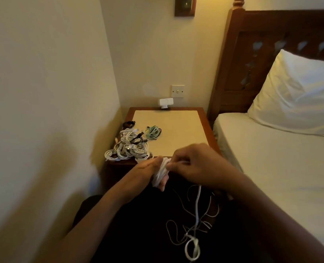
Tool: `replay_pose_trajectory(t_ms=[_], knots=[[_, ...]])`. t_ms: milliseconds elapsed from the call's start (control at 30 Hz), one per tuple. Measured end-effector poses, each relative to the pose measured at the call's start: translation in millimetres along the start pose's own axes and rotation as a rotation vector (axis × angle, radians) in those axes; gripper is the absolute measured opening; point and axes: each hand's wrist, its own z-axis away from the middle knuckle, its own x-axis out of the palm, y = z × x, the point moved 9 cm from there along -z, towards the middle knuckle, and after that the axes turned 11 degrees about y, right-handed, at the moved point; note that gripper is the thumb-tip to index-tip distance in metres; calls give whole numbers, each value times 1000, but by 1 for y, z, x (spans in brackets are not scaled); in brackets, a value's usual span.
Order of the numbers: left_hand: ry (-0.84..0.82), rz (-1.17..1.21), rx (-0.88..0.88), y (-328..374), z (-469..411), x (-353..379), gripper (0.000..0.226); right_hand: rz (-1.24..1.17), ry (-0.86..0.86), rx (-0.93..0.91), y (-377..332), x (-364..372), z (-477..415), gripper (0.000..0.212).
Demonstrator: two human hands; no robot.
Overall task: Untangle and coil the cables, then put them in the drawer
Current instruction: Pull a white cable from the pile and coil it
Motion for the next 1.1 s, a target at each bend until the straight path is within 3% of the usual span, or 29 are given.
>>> replay_pose_trajectory(t_ms=[67, 167, 267, 367, 433, 500, 600, 667, 733, 833, 967, 1100], knots=[[-70, 69, -25, 4, 14, 4, 57, -151, 61, 33, 27, -16, -13, 16], [-172, 201, -18, 17, 26, 2, 49, -451, 140, 121, 65, -6, -14, 27], [-150, 451, -52, 31, 26, -8, 44, -637, 140, 216, 87, 40, 0, 33], [-68, 832, -45, 48, 14, -18, 42, -655, 148, 267, 88, 86, 19, 44], [16, 980, -32, 50, -3, -25, 45, -494, 165, 225, 74, 101, 31, 44], [125, 905, 19, 49, -19, -29, 44, -344, 151, 156, 48, 104, 37, 36], [313, 284, 103, 43, -28, -30, 46, -210, 104, 59, 5, 90, 36, 26], [295, -81, 155, 38, -29, -24, 40, -35, 122, 0, -12, 65, 30, 25], [197, -286, 188, 30, -26, -18, 48, 94, 117, -36, -19, 37, 22, 28], [88, -329, 219, 31, -14, -12, 61, 113, 73, -44, -15, 5, 9, 21], [-62, -354, 157, 37, -3, -14, 57, 6, 67, -13, 11, -18, -10, 15], [-131, -53, 117, 62, 10, -29, 36, -310, 116, -46, 27, -30, -17, 22]])
